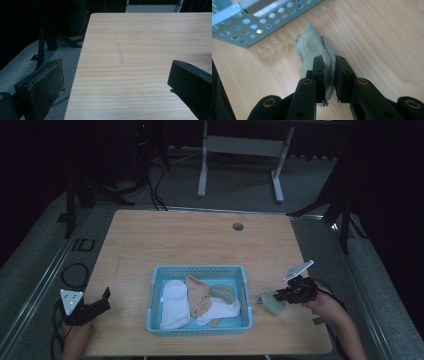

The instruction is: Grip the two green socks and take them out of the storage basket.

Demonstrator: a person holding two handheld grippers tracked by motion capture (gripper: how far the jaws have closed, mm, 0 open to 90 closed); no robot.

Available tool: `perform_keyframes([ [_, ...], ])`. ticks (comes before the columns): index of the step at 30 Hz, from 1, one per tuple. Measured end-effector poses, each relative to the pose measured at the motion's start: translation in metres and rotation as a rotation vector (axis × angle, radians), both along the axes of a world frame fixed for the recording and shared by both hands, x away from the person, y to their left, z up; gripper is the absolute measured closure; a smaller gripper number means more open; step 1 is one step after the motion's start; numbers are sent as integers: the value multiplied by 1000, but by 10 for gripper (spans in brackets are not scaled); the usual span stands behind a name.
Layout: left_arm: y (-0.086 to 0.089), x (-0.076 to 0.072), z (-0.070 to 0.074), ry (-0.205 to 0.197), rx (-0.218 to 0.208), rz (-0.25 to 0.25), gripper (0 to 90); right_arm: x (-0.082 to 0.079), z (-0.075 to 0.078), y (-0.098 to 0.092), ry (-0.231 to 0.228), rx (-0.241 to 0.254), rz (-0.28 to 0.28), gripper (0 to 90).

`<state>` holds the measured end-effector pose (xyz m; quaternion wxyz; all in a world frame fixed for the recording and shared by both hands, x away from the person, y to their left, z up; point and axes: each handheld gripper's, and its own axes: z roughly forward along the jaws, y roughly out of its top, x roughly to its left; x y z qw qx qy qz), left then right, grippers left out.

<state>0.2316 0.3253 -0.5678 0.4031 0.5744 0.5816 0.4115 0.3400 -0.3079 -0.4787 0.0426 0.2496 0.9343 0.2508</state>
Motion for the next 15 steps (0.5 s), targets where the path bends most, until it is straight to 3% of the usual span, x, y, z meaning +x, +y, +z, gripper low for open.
perform_keyframes([
  [7, 0, 0, 0, 0, 0, 0, 3, 5, -17, -4, 27, -10, -21, 793],
  [15, 0, 0, 0, 0, 0, -1, 4, 9, -26, -6, 57, -24, -43, 763],
])
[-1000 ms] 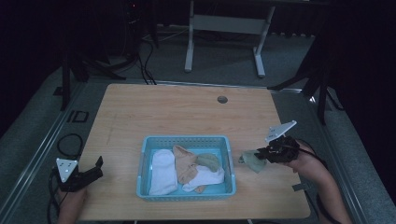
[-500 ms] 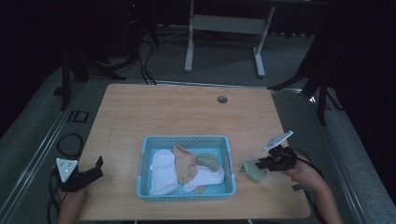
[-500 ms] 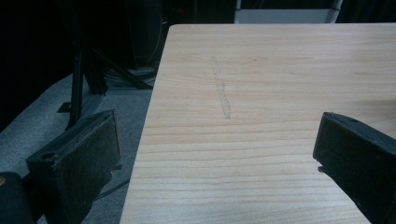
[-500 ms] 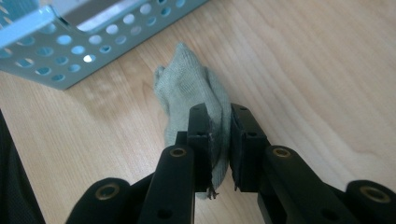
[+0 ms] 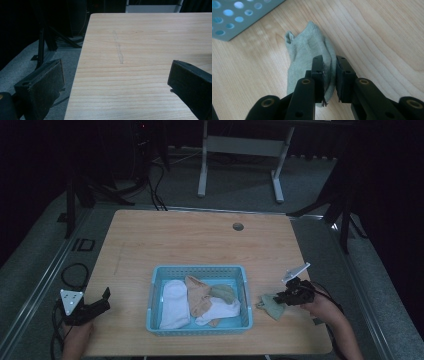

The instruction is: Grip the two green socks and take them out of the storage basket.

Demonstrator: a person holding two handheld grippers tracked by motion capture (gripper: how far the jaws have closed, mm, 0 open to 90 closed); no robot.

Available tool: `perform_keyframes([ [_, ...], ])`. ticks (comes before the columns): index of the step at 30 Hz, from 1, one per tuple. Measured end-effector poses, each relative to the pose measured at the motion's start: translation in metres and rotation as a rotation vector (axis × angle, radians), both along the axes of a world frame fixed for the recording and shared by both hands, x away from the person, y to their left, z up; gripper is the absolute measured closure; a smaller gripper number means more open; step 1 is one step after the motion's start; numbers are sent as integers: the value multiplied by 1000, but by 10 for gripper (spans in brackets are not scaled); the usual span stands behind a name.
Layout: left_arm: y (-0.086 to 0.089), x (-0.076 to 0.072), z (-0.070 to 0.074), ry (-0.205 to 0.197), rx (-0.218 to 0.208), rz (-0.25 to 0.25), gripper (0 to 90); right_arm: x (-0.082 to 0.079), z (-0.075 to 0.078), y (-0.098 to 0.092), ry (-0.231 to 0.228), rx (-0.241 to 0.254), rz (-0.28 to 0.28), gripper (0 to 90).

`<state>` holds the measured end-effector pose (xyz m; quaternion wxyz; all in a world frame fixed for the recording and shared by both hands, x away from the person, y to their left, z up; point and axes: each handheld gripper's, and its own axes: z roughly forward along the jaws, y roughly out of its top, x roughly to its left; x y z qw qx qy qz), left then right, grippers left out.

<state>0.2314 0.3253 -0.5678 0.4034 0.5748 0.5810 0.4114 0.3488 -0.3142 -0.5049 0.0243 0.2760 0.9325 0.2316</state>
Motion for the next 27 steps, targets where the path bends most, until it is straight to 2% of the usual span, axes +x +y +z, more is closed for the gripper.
perform_keyframes([
  [2, 0, 0, 0, 0, 0, 0, 4, 1, 0, -1, 7, -8, -10, 678],
  [4, 0, 0, 0, 0, 1, 0, 4, 2, 3, -2, -7, -14, -30, 602],
  [8, 0, 0, 0, 0, 0, 0, 4, 2, 17, 0, -37, -23, -40, 567],
  [11, 0, 0, 0, 1, 2, 1, 3, 3, 32, 3, -70, -21, -37, 563],
  [18, 0, 0, 0, 1, 1, 0, 4, 4, 59, 17, -103, -8, -21, 563],
  [27, 0, 0, 0, 0, 0, -2, 3, 0, 81, 46, -142, 20, 43, 557],
])
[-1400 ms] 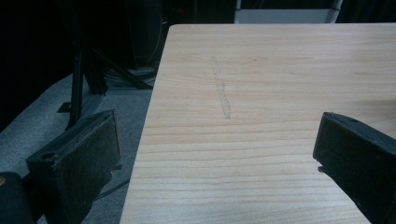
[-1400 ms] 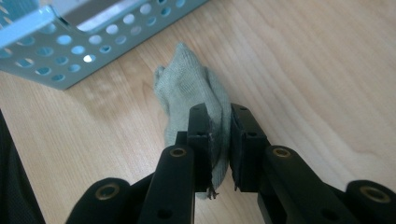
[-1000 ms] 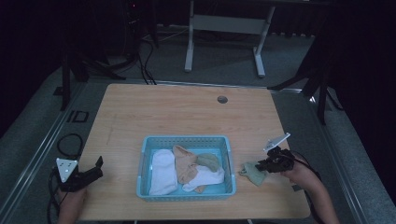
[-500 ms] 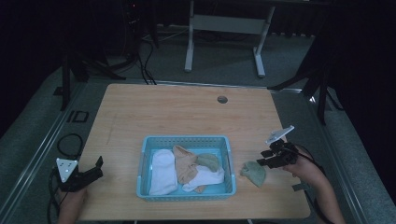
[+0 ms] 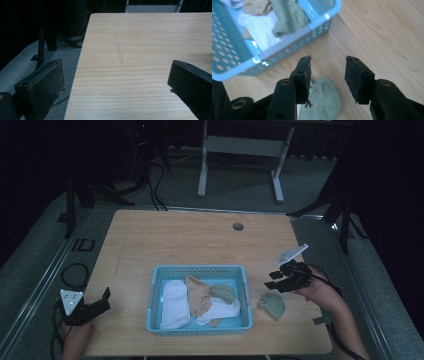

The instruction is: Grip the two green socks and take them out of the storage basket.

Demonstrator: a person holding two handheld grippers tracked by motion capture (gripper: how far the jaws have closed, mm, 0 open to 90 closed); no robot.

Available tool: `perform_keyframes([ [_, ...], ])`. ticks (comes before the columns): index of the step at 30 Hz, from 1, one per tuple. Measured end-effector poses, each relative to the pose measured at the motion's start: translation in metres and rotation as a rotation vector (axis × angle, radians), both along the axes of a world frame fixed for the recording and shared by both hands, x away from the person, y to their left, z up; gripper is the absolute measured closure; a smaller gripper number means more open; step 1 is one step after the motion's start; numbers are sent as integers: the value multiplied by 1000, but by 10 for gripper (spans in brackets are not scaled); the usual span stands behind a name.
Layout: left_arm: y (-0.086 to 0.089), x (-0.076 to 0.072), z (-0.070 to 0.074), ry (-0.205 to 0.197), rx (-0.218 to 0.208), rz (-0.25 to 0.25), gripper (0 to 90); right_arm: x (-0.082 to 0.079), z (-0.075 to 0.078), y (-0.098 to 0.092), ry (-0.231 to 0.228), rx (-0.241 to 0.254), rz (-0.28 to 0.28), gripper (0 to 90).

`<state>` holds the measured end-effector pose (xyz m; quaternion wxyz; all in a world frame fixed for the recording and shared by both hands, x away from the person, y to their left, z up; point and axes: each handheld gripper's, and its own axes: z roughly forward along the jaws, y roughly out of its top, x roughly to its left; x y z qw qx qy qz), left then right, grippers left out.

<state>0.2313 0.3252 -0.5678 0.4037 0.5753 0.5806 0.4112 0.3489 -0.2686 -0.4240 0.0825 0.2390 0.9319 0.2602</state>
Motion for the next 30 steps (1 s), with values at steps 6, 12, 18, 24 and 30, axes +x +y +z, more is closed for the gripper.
perform_keyframes([
  [6, 0, 0, 0, 0, -1, 0, 4, -1, 5, 19, -10, 0, 44, 557],
  [12, 0, 0, 0, 1, -2, -1, 3, -2, 10, 37, -12, 26, 90, 564],
  [18, 0, 0, 0, 1, -2, -1, 4, -3, 8, 63, -11, 18, 145, 565],
  [24, 0, 0, 0, 0, -1, -3, 4, -2, -1, 87, 9, -12, 188, 565],
  [30, 0, 0, 0, 0, 0, -4, 4, 1, -13, 106, 34, -27, 213, 564],
])
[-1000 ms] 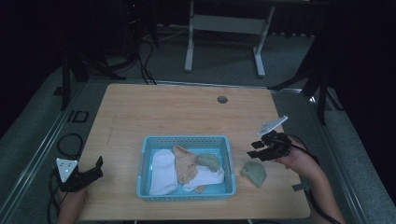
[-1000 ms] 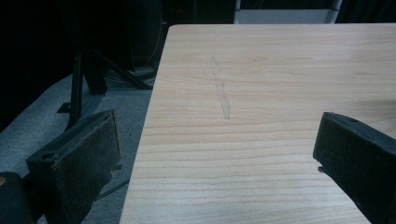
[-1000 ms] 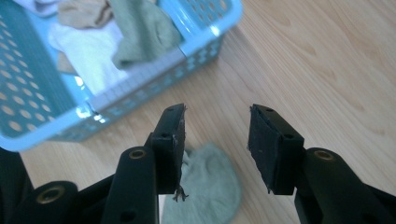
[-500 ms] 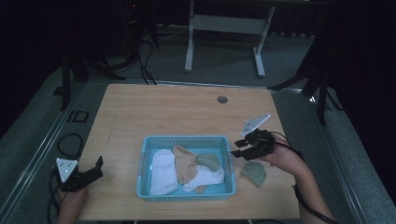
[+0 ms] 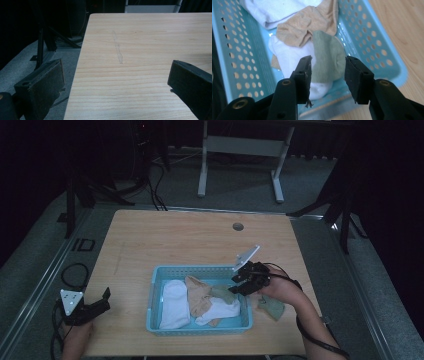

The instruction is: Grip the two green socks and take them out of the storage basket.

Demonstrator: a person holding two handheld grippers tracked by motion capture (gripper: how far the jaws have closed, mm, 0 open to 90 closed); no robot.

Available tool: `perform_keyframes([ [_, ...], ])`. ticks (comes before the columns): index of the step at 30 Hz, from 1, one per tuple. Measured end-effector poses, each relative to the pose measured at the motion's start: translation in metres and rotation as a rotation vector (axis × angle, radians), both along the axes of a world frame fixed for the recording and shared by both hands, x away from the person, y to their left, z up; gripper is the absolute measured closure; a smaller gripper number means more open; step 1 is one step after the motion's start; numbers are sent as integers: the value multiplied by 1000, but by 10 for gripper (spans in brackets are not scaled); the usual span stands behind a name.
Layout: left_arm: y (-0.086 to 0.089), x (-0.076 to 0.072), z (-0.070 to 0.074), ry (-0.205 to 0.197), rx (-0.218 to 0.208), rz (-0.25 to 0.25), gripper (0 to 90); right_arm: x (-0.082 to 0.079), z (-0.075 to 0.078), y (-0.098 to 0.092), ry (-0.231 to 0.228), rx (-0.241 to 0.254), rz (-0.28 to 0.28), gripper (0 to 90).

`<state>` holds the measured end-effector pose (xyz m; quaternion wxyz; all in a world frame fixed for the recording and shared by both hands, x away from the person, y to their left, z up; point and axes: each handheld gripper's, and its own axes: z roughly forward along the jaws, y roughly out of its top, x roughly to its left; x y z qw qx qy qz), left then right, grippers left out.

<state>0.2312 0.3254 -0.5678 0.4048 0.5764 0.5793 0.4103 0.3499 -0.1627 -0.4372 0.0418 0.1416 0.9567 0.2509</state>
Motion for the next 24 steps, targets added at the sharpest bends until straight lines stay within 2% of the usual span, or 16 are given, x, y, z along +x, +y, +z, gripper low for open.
perform_keyframes([
  [8, 0, 0, 0, -1, -2, -1, 4, 2, -20, 24, 29, -51, 31, 544],
  [22, 0, 0, 0, -5, -5, -2, 4, 9, -53, 45, 65, -148, 31, 528],
  [24, 0, 0, 0, -4, -4, -3, 4, 9, -56, 46, 58, -165, 35, 557],
])
